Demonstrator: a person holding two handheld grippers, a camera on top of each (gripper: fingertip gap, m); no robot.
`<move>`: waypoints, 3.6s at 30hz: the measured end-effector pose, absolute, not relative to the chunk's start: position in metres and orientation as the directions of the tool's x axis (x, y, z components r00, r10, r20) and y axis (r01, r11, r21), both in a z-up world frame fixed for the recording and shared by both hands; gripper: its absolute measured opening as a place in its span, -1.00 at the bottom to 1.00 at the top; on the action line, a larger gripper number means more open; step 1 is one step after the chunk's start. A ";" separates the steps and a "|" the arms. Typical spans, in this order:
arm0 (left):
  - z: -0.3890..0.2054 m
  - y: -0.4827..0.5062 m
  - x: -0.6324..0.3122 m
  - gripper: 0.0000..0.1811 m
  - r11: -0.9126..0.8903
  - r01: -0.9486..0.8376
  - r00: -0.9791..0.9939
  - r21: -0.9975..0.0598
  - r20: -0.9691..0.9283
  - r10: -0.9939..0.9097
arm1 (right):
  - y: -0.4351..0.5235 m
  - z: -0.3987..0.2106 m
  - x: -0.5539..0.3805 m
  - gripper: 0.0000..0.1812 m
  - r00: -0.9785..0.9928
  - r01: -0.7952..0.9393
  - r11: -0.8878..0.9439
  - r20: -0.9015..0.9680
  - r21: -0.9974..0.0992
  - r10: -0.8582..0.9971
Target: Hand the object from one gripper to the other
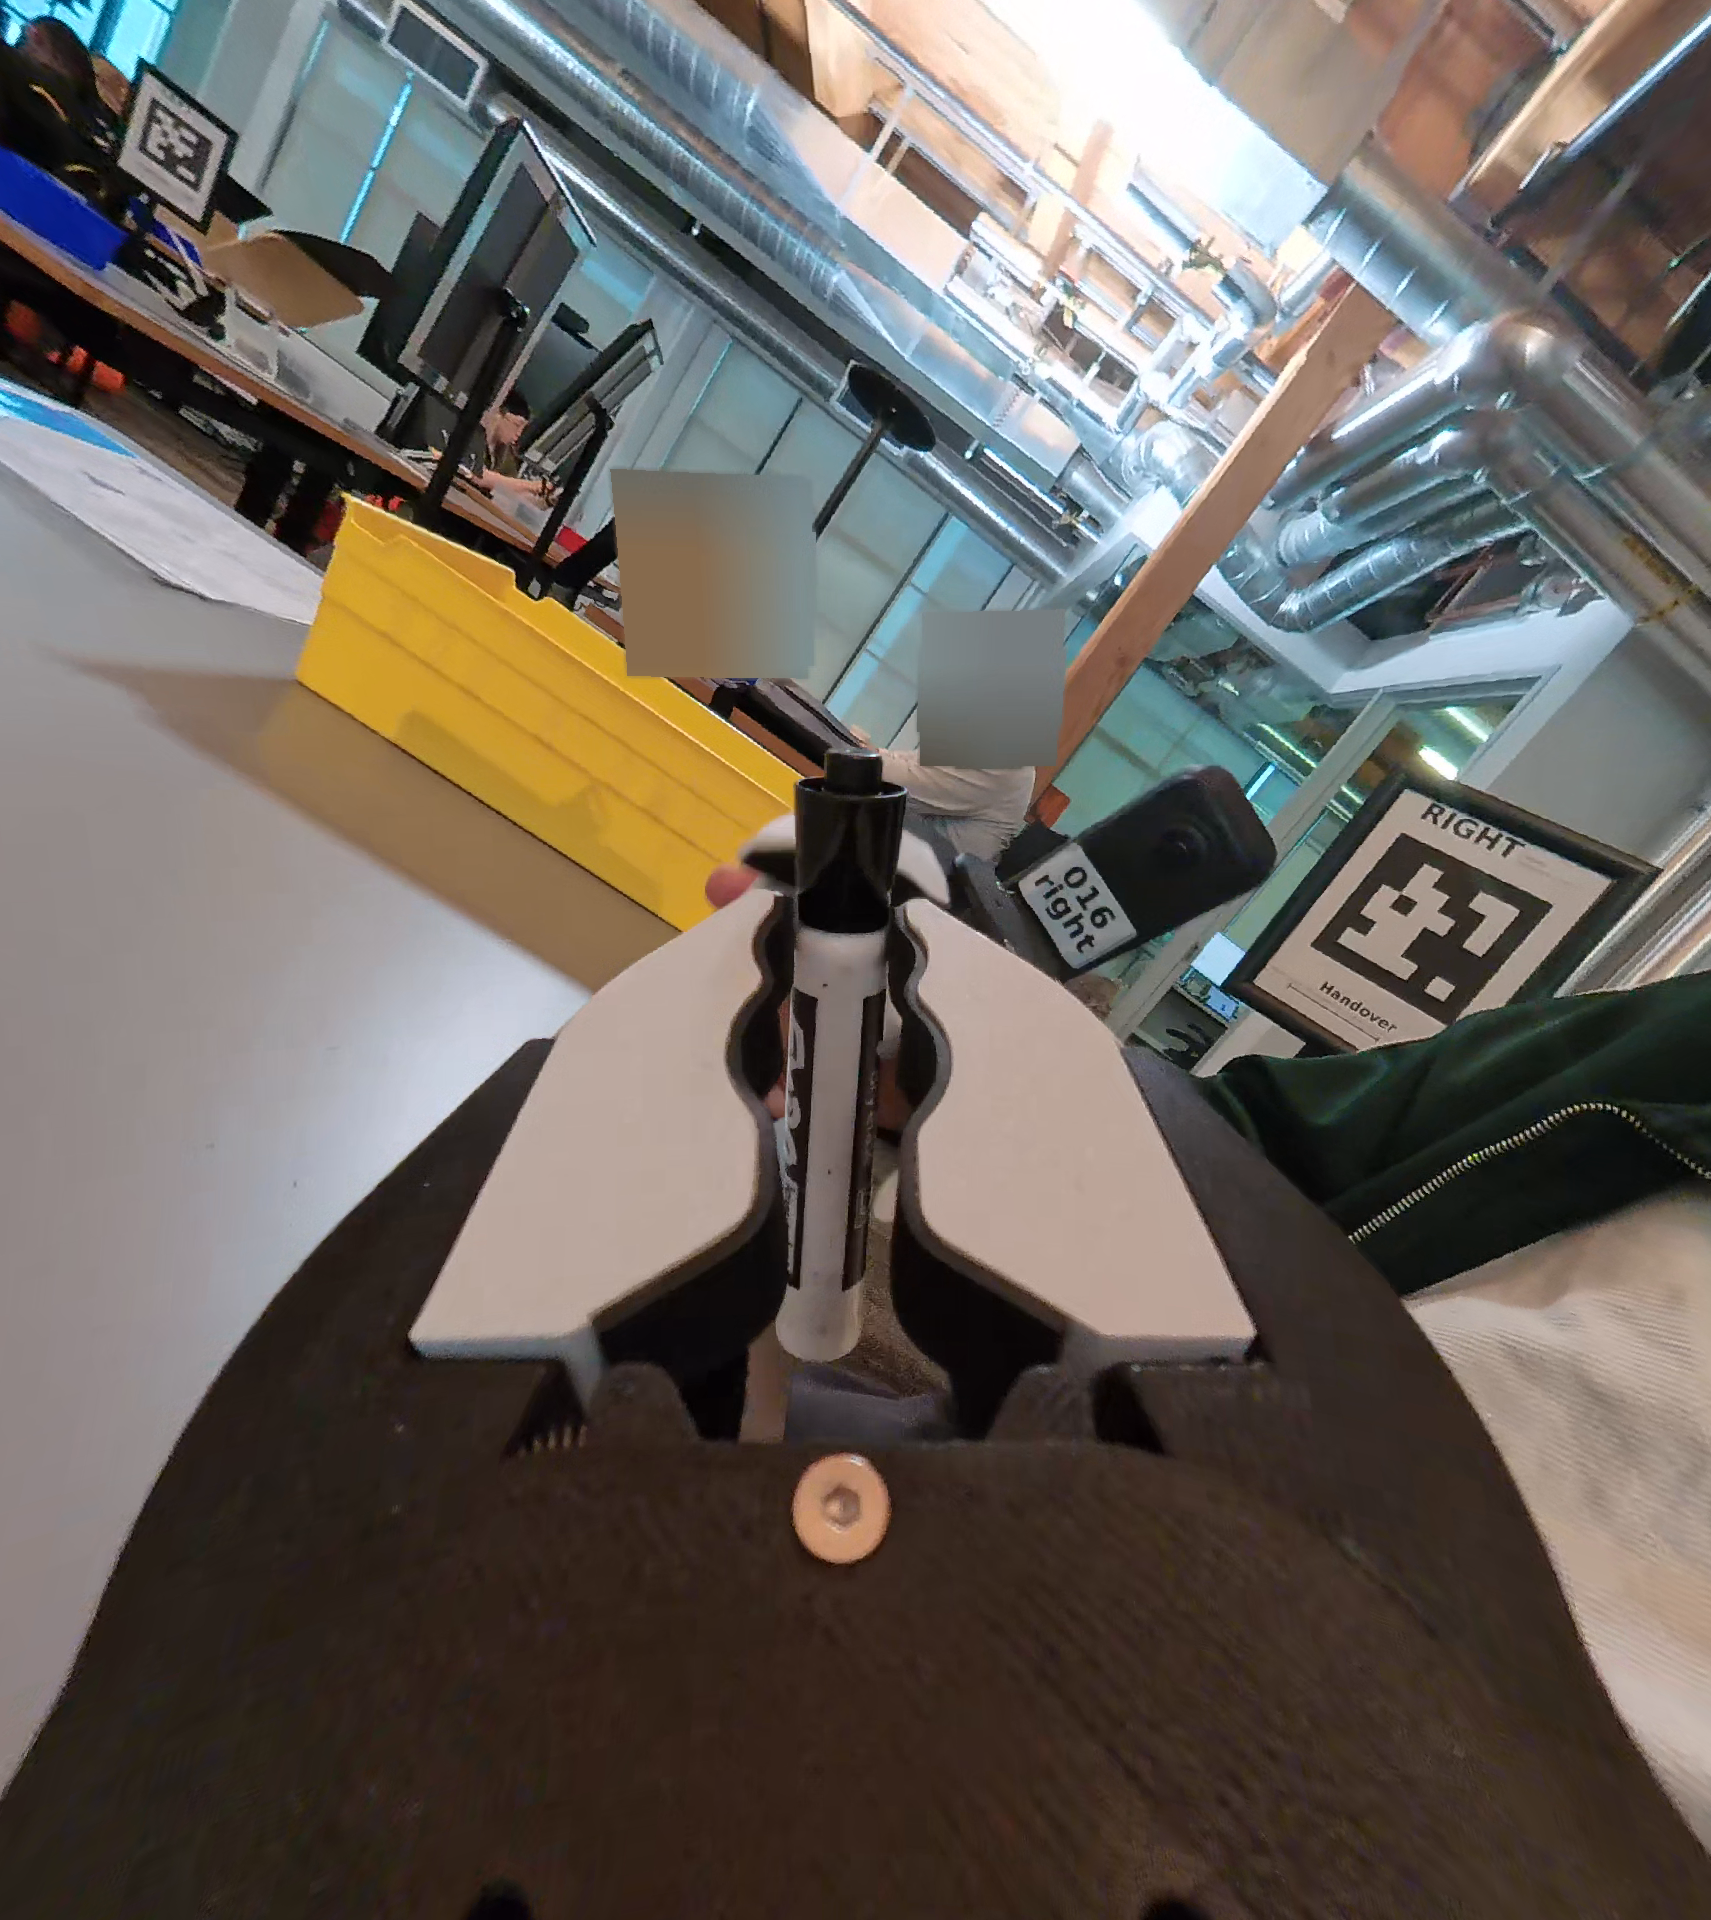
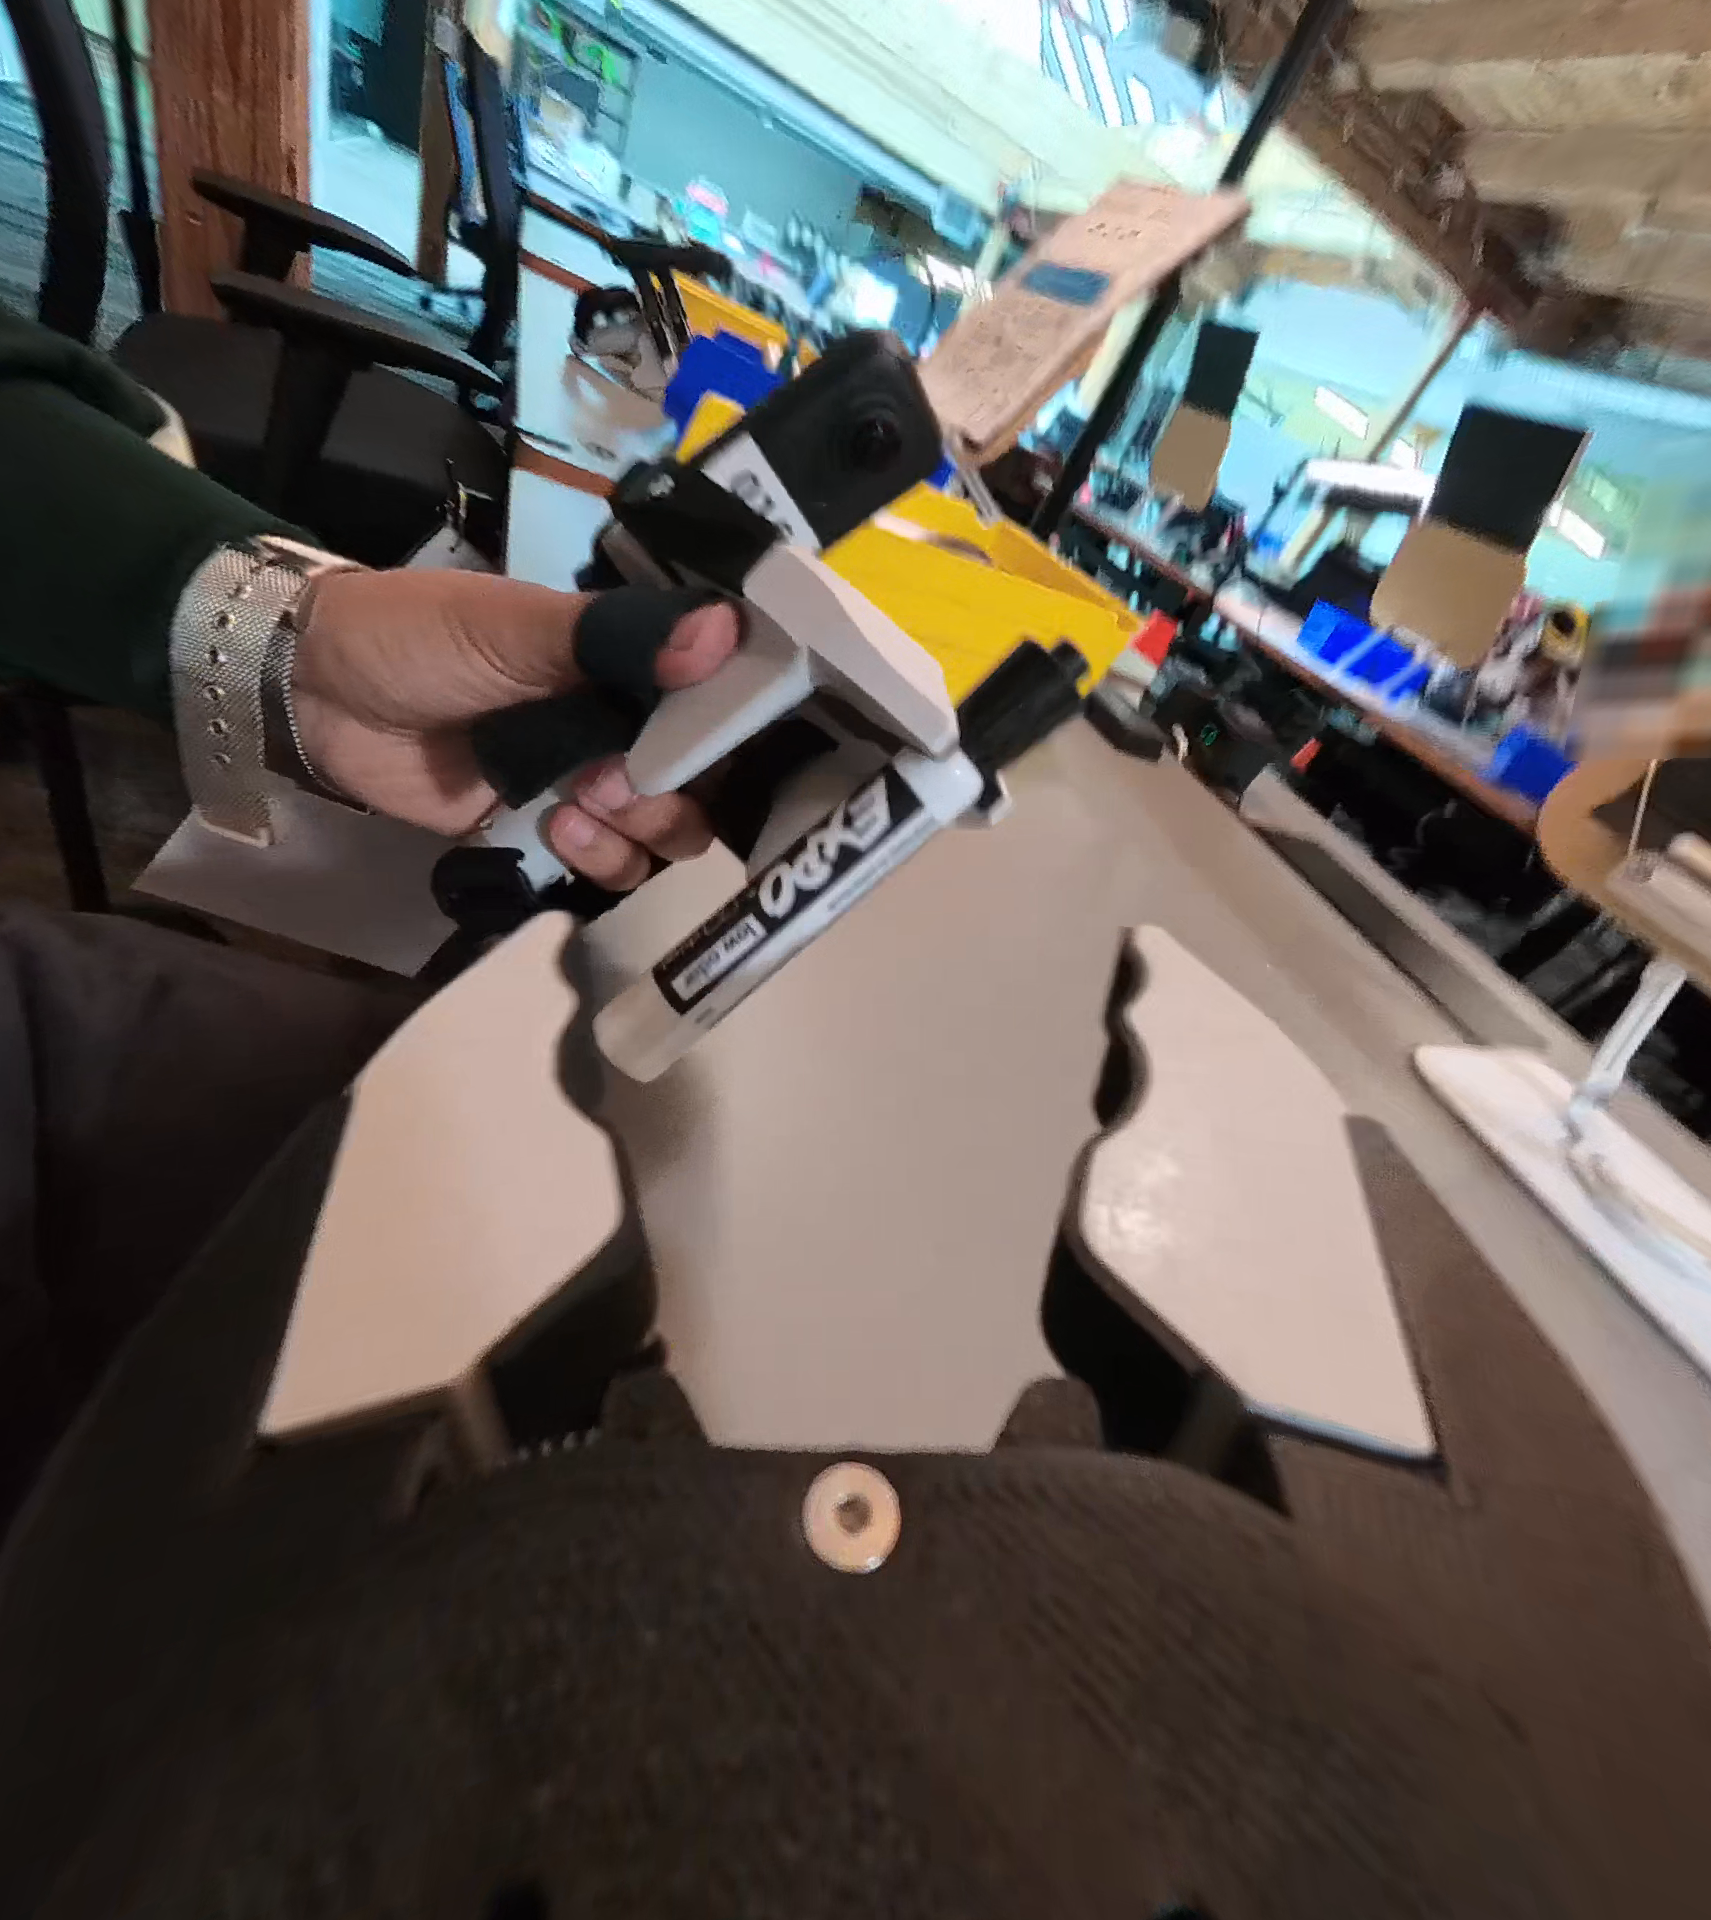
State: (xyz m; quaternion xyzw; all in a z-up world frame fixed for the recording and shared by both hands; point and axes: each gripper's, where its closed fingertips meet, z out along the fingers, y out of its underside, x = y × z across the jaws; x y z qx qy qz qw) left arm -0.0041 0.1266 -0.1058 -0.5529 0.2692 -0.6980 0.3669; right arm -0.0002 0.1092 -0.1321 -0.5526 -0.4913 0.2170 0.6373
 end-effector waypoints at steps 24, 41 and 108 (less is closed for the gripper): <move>-0.066 0.106 -0.002 -0.38 -0.355 0.333 -0.081 -0.873 0.349 -0.934 | 0.094 -0.117 -0.006 -0.78 0.273 -0.031 -0.246 -0.245 -0.969 0.930; -0.103 0.100 0.015 -0.54 -0.309 0.142 -0.030 -0.940 0.308 -0.951 | 0.140 0.009 0.218 -0.78 0.756 -0.177 -0.037 -0.160 -0.984 0.635; -0.140 0.165 -0.017 -0.49 -0.411 0.064 0.129 -0.910 0.416 -0.900 | 0.215 -0.156 0.064 -0.64 0.639 0.120 -0.169 -0.054 -0.978 0.768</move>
